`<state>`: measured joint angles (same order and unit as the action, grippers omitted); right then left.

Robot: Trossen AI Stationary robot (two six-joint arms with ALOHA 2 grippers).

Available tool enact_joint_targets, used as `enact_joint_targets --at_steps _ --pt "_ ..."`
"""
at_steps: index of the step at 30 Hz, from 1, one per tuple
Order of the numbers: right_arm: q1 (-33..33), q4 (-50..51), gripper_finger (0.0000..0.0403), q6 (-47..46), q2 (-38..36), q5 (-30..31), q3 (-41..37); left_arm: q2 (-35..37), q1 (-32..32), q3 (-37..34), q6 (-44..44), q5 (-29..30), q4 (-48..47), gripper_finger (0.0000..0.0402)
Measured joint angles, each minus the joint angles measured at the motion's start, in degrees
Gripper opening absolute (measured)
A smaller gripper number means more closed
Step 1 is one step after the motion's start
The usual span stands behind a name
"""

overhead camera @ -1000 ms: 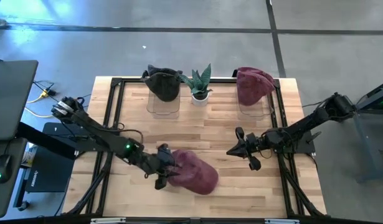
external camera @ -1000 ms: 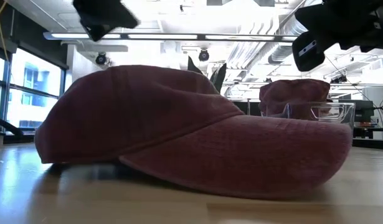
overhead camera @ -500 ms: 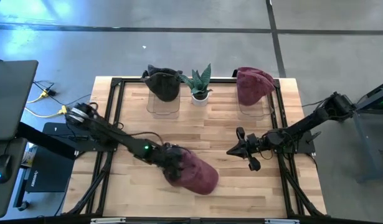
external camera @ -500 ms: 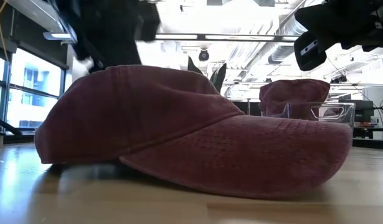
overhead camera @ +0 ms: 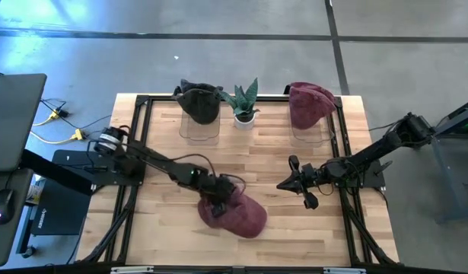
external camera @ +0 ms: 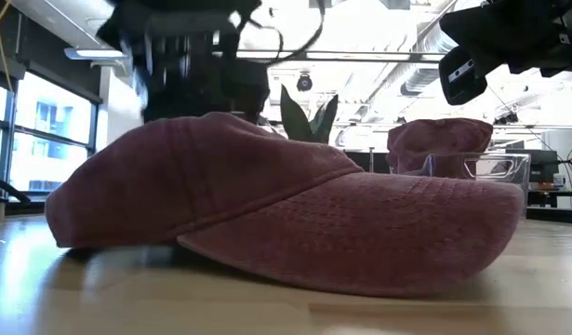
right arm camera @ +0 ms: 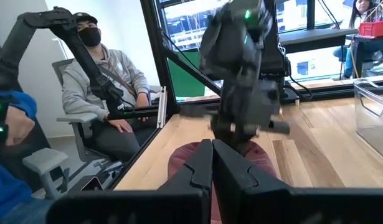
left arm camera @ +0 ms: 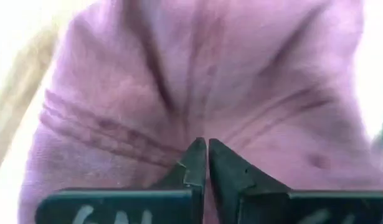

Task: Pick & Place hat
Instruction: Put the red cap into the right transparent bin

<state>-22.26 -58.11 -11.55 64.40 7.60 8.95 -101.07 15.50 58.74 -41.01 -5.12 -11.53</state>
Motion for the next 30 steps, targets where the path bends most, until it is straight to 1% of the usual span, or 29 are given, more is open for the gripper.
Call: enact_joint_targets --at_steps 3,5,7,9,11,13,14,16,18,20,22,24,26,28,30 --pt "0.0 -0.06 0.0003 -0.03 0.0 -0.17 0.0 2.27 -1.55 4.85 4.18 -2.75 -3.67 0.0019" --pt "0.0 -0.45 0.0004 0.0 -0.01 -0.46 0.0 4.38 -2.18 9.35 8.65 -3.67 -10.22 0.0009" --pt "-0.02 -0.42 0.0003 0.0 -0.43 -0.89 -0.02 5.49 -2.31 15.52 12.75 -3.04 -15.24 0.0003" --pt "-0.05 -0.46 0.0001 0.02 -0.94 -1.18 0.0 5.64 -2.35 22.53 16.5 -1.12 -23.02 0.0006" --pt "-0.33 -0.35 0.0002 -0.02 -1.44 -1.6 0.0 5.5 -2.14 28.68 18.46 1.6 -31.8 0.0005" --pt "-0.75 -0.28 0.0004 0.0 -1.74 -1.72 -0.01 5.59 -1.02 32.29 18.59 6.17 -37.8 0.0002" --pt "-1.05 0.08 0.0004 0.0 -1.87 -1.7 -0.02 5.7 -0.76 32.75 18.22 7.88 -39.94 0.0001" --pt "-1.53 0.49 0.0002 0.0 -1.9 -1.73 -0.02 5.58 -0.45 32.12 16.71 9.35 -43.94 0.0005" --pt "-2.03 1.28 0.0001 0.0 -1.9 -1.77 -0.02 5.31 -0.41 30.73 13.27 8.68 -49.03 0.0018" --pt "-2.29 1.82 0.0002 0.02 -1.9 -1.65 -0.02 5.48 -0.47 28.67 10.72 8.44 -52.02 0.0042" --pt "-2.29 2.25 0.0004 -0.02 -1.9 -1.56 -0.01 5.54 -0.5 25.47 7.54 8.28 -53.49 0.0076" --pt "-2.29 2.27 0.0003 -0.02 -1.9 -1.44 -0.02 5.4 -0.5 21.28 3.52 7.11 -52.07 0.0117" --pt "-2.29 2.23 0.0001 -0.01 -1.9 -1.41 -0.02 5.44 -0.5 16.7 1.1 4.38 -48.18 0.0159" --pt "-2.27 2.23 0.0002 -0.04 -1.9 -1.33 -0.02 5.43 -0.5 11.45 -0.34 1.32 -43.02 0.0197" --pt "-2.27 2.17 0.0004 0.0 -1.9 -0.91 -0.02 5.39 -0.5 6.54 -1.33 -0.52 -35.71 0.0225"
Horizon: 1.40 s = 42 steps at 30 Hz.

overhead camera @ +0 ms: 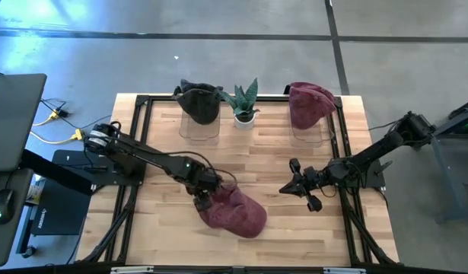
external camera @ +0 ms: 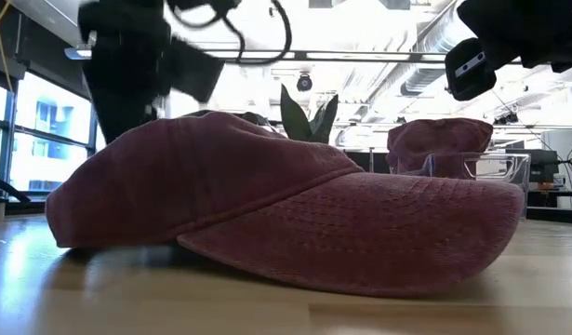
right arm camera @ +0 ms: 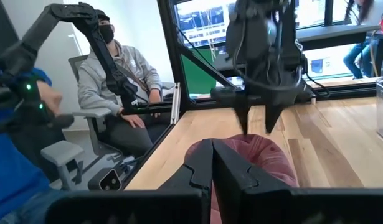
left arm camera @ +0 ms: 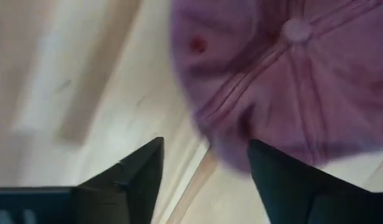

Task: Pick & Place hat
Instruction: Put the red cap into the right transparent bin

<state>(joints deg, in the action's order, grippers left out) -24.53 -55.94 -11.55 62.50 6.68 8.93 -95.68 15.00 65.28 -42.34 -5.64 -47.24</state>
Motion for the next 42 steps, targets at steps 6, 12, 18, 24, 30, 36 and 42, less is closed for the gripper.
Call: enact_joint_targets --at_steps 6,12,18,24,30,36,42 --pt "0.04 -0.07 0.0001 0.76 0.0 2.14 0.0 0.0 -0.02 -10.24 -1.63 -0.95 21.07 0.0234" --pt "0.04 -0.5 0.0003 1.29 0.0 3.45 0.01 -0.23 -0.07 -14.64 -0.37 -3.21 34.36 0.0151" --pt "0.04 -0.86 0.0004 1.51 0.0 3.45 0.0 -0.31 -3.31 -13.15 4.21 -8.28 42.7 0.0013" --pt "0.04 -0.7 0.0001 2.62 -0.02 4.22 0.01 4.56 -7.27 -2.09 11.5 -14.82 36.54 0.0004" --pt "0.07 -0.46 0.0003 2.69 -0.02 4.19 0.0 6.27 -8.64 21.59 28.24 0.31 5.66 0.0002" --pt "0.07 -0.31 0.0005 2.67 -0.02 4.16 0.0 3.63 -7.06 32.52 37.46 10.83 -4.97 0.0001" --pt "0.04 -0.26 0.0003 2.58 -0.02 3.84 0.0 -1.45 -5.86 25.76 37.56 5.26 -0.78 0.0001"
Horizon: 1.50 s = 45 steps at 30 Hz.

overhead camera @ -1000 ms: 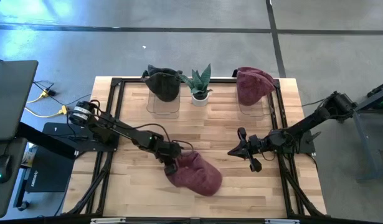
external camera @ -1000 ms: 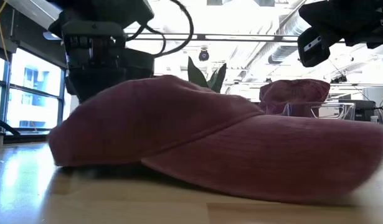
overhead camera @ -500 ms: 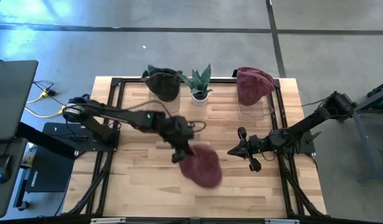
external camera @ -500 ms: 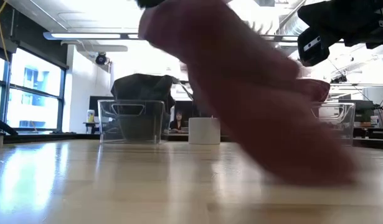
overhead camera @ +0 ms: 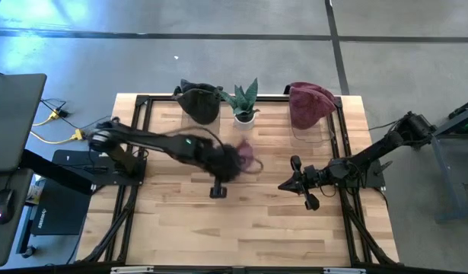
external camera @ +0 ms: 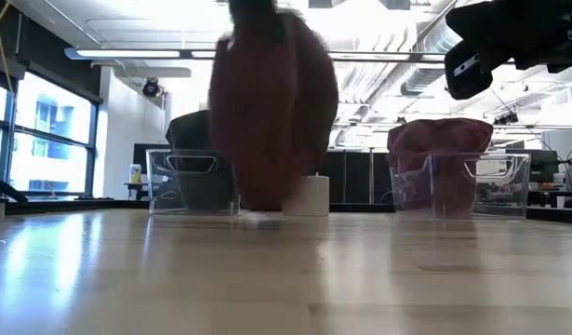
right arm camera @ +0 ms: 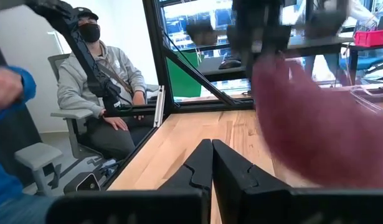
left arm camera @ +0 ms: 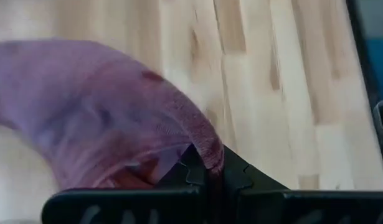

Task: Pick & Place hat
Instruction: Put the red cap into the right transparent bin

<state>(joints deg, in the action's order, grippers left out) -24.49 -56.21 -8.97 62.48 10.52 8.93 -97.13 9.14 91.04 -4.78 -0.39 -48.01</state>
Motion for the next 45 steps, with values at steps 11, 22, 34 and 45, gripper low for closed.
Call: enact_joint_targets --at_steps 11,22,34,45 --pt "0.0 0.55 0.0005 -0.15 0.02 -1.72 0.0 -13.24 1.53 -6.62 0.58 -28.11 20.98 0.0025" --pt "-2.74 13.59 0.0038 0.36 3.35 -2.95 5.99 -12.26 1.81 0.83 3.15 -25.55 5.53 0.0136" --pt "-3.8 29.42 0.0128 -1.78 18.3 -2.0 25.42 -12.32 11.28 7.7 -2.1 -4.62 -7.94 0.014" --pt "-3.61 42.48 0.0069 1.4 34.68 -13.53 39.34 -14.28 17.63 6.56 -11.39 16.52 -9.46 0.014"
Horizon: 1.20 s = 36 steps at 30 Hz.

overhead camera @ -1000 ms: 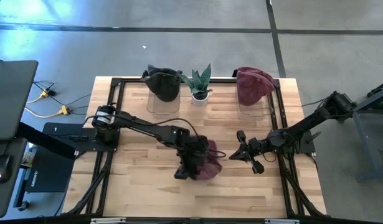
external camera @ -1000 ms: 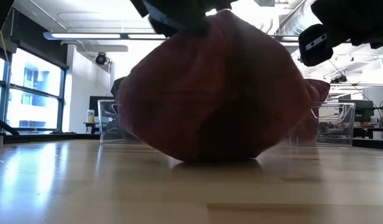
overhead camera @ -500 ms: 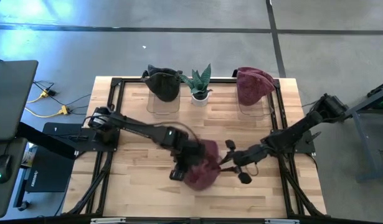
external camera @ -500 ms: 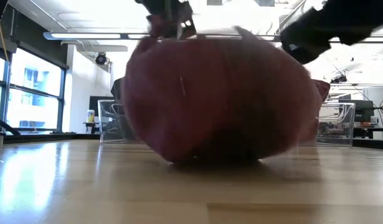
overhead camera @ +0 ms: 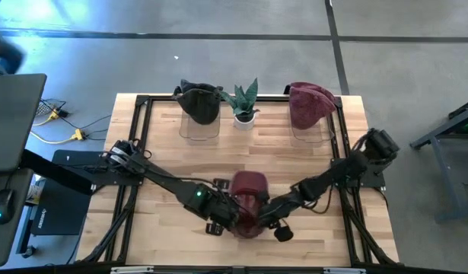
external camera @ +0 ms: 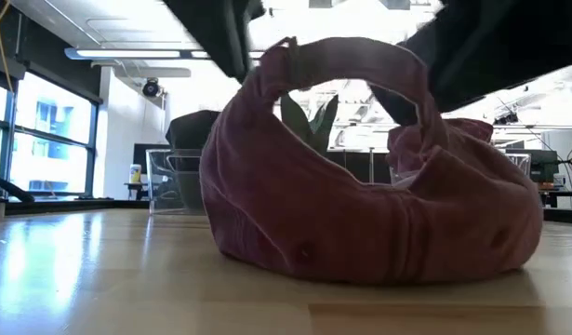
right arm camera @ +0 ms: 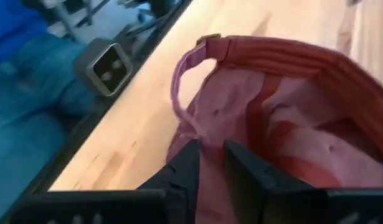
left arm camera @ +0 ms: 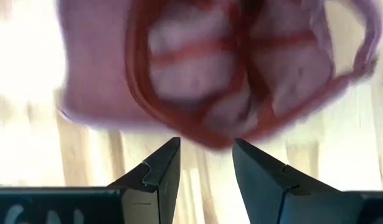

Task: Pick & Place hat
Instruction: Put the red cap into the right transparent bin

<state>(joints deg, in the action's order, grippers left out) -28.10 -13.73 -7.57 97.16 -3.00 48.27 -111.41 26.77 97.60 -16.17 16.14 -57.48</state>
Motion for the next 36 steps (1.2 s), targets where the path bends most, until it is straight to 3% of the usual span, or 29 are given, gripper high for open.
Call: enact_joint_targets --at_steps 7,9,17,22,27,32,36 --pt "1.17 14.73 0.0039 -2.88 2.5 14.69 4.76 0.84 -0.11 -5.71 -0.25 -0.34 0.87 0.014" --pt "1.56 19.0 0.0026 -5.07 2.47 16.5 5.75 0.47 -0.1 -7.11 0.03 -0.32 1.66 0.014" --pt "2.09 23.24 0.0006 -7.18 -0.37 15.71 6.97 0.54 0.42 -10.44 1.43 1.77 8.3 0.014" --pt "1.82 22.24 0.0019 -8.64 -3.94 14.8 7.02 0.56 1.99 -10.44 -2.11 11.85 4.17 0.014" --pt "4.52 17.45 0.0016 -8.95 -3.44 11.06 7.04 1.48 0.82 -12.03 -9.99 18.14 0.81 0.014" --pt "3.45 23.71 0.0008 -10.95 -4.28 8.4 6.97 8.93 -1.86 -22.53 -16.37 16.27 7.32 0.014" --pt "1.25 26.45 0.001 -11.03 -5.77 8.37 6.97 16.67 -5.45 -34.2 -17.66 8.04 28.91 0.014"
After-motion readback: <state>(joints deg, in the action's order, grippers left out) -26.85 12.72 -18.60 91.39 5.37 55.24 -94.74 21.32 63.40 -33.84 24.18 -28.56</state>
